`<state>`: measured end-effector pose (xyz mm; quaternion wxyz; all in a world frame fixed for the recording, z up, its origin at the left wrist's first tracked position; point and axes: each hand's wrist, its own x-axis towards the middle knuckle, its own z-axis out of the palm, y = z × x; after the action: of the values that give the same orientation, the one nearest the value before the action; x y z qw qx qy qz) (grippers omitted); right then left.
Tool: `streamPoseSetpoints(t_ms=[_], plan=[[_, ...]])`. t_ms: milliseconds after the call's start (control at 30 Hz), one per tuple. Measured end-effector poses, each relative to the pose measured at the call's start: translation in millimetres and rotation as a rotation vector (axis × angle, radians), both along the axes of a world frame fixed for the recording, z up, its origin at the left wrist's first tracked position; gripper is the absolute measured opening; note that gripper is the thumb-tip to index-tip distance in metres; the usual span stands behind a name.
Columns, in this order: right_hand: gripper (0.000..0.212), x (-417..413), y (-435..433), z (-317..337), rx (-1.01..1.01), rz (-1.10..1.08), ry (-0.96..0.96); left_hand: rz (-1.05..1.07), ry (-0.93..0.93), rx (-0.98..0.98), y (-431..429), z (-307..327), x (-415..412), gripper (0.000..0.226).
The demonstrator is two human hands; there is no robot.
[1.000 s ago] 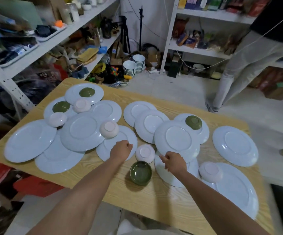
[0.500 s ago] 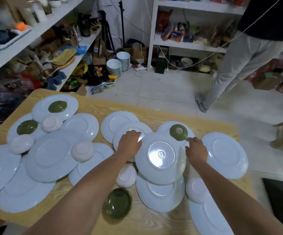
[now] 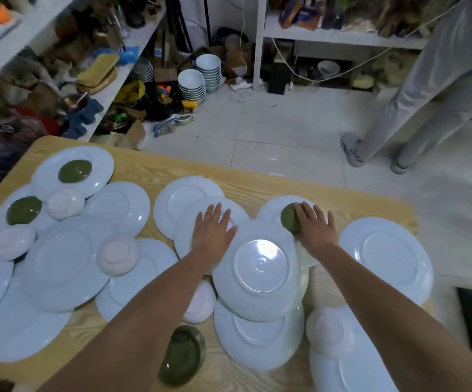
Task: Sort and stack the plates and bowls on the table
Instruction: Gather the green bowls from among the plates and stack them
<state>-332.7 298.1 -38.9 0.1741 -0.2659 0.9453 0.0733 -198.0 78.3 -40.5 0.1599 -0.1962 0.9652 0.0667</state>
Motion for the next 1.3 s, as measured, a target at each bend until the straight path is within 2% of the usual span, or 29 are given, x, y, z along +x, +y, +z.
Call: streamPoseSetpoints(t_ms=[100,233,367,433,500,600,700,800,1067,1300], plan=[[0.076,-8.1,-1.5,-2.7,-0.042,0.002,-0.001,-0.001,0.010,-0.006,0.4,-2.1,2.9,0.057],[0.080,-9.7,-0.5,3.5,0.005,0.061,0.091,-0.008,0.007,-0.036,1.9,-0.2,2.8,0.057],[0.057,-4.5,3.7,8.5,0.041,0.165,0.113,-0.016,0.021,-0.038,1.9,3.2,4.1,0.058],[0.052,2.1,1.3,18.3,0.078,0.209,0.199,-0.025,0.041,-0.047,2.3,4.7,5.8,0.058],[0.042,5.8,1.4,29.0,-0.010,0.189,0.339,-0.031,0.061,-0.055,2.7,6.7,8.7,0.058],[0.028,5.5,3.0,30.5,-0.028,-0.043,0.192,-0.023,0.092,-0.063,2.6,10.7,14.4,0.057],[0.025,1.2,7.2,32.4,-0.180,-0.403,0.129,-0.006,0.103,-0.073,0.0,17.2,21.2,0.056],[0.025,-3.1,9.4,40.8,-0.255,-0.602,0.116,0.013,0.104,-0.100,-7.3,24.6,31.0,0.056],[0.018,14.4,-15.8,61.2,-0.284,-0.590,0.135,0.085,0.071,-0.171,-32.1,41.9,69.1,0.059],[0.021,74.0,-78.3,71.3,-0.372,-0.518,0.064,0.142,0.114,-0.173,-83.4,53.0,125.0,0.058]])
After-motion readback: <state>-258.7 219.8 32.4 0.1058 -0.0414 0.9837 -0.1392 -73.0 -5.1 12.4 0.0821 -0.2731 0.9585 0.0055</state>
